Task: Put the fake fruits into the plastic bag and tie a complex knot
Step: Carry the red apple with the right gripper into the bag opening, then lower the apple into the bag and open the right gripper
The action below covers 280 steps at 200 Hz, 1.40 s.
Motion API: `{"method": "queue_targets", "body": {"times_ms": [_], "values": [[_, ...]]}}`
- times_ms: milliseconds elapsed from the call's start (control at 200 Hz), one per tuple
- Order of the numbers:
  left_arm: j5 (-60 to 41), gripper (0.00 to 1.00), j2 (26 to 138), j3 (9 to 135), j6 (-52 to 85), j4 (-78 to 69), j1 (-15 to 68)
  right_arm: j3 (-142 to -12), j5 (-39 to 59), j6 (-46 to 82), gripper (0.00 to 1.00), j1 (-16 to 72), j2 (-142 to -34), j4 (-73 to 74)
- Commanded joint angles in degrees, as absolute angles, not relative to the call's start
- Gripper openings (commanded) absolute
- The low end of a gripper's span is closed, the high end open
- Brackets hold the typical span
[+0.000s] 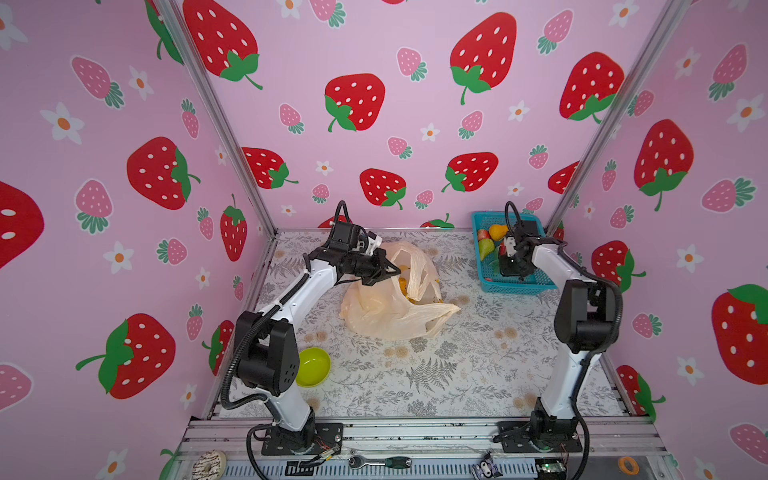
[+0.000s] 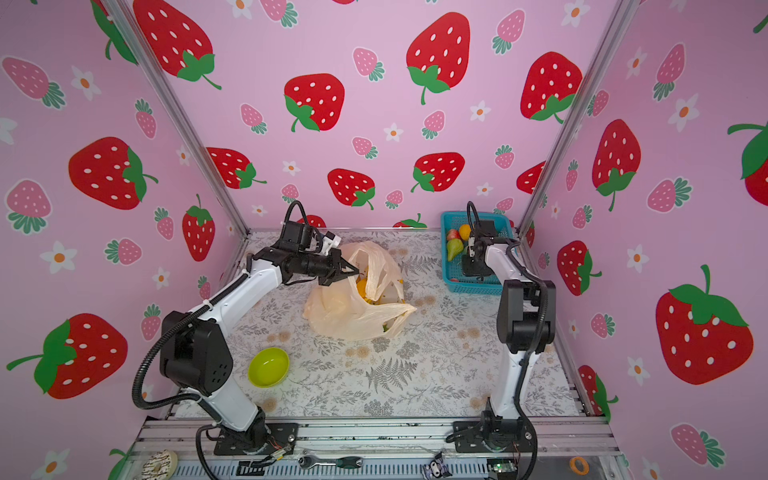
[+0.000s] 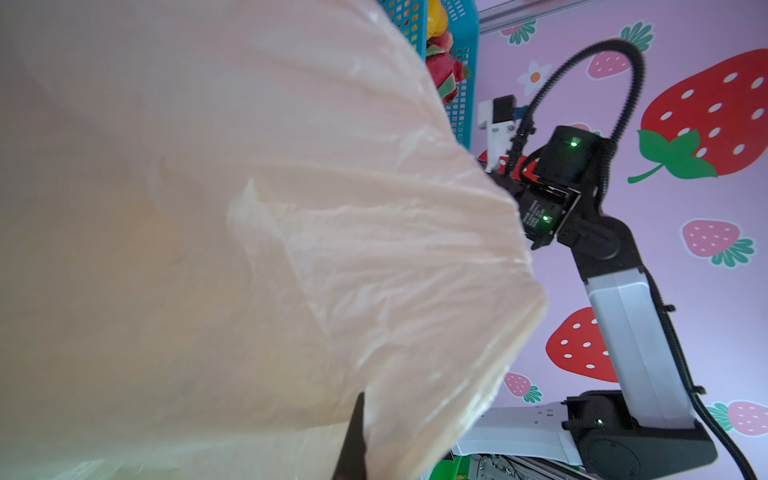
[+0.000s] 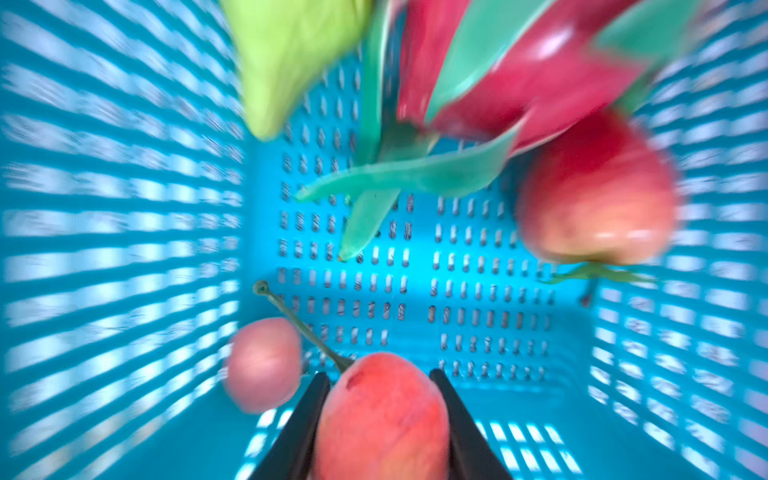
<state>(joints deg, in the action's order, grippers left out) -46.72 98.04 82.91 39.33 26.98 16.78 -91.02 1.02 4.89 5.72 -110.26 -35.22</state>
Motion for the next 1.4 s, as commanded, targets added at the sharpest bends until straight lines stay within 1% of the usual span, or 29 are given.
{"method": "queue_targets", "body": {"times_ms": [0, 140, 260, 380, 460, 555, 650, 755, 846, 1026, 1151, 1276, 1396], "values": [[-47.7, 0.0, 97.5, 82.7, 39.6, 26.7, 16.9, -86.9, 9.4, 6.8, 0.34, 7.1, -102.6, -29.7], [-47.7, 0.0, 97.6, 82.6, 39.6, 26.6, 16.9, -78.2, 20.4, 9.0, 0.33, 12.6, -94.0, -21.9], [-47.6, 0.0, 97.5, 82.6, 39.6, 26.6, 16.9, -73.3, 25.4, 9.4, 0.35, 19.1, -91.0, -19.6], [-47.6, 0.0, 97.5, 82.6, 39.6, 26.6, 16.9, -70.5, 25.9, 8.1, 0.36, 24.6, -90.9, -21.1], [-47.5, 0.0, 97.5, 82.6, 39.6, 26.6, 16.9, -68.0, 26.7, 7.4, 0.36, 26.3, -91.1, -21.2], [-47.6, 0.0, 97.6, 82.5, 39.6, 26.6, 16.9, -65.6, 30.1, 5.4, 0.37, 28.1, -91.9, -21.0], [-47.6, 0.0, 97.7, 82.5, 39.7, 26.6, 16.9, -65.4, 32.5, 2.4, 0.37, 30.7, -93.7, -22.6], [-47.6, 0.0, 97.6, 82.5, 39.7, 26.6, 17.0, -65.9, 33.1, 1.0, 0.37, 33.0, -95.7, -22.5], [-47.6, 0.0, 97.2, 82.5, 39.7, 26.6, 17.0, -66.8, 34.4, 3.5, 0.37, 34.5, -98.0, -19.3], [-47.4, 0.0, 96.8, 82.6, 39.6, 26.6, 17.3, -70.2, 36.5, 10.5, 0.38, 37.6, -103.6, -7.7], [-47.5, 0.0, 96.4, 82.7, 39.5, 26.6, 17.6, -69.4, 37.9, 17.2, 0.38, 38.3, -105.5, 1.6], [-47.6, 0.0, 95.9, 82.7, 39.6, 26.4, 17.6, -67.2, 36.9, 24.6, 0.39, 39.1, -105.6, 11.5], [-47.5, 0.0, 95.2, 82.5, 39.7, 26.0, 17.6, -67.2, 34.2, 27.9, 0.41, 41.1, -106.4, 15.4]]}}
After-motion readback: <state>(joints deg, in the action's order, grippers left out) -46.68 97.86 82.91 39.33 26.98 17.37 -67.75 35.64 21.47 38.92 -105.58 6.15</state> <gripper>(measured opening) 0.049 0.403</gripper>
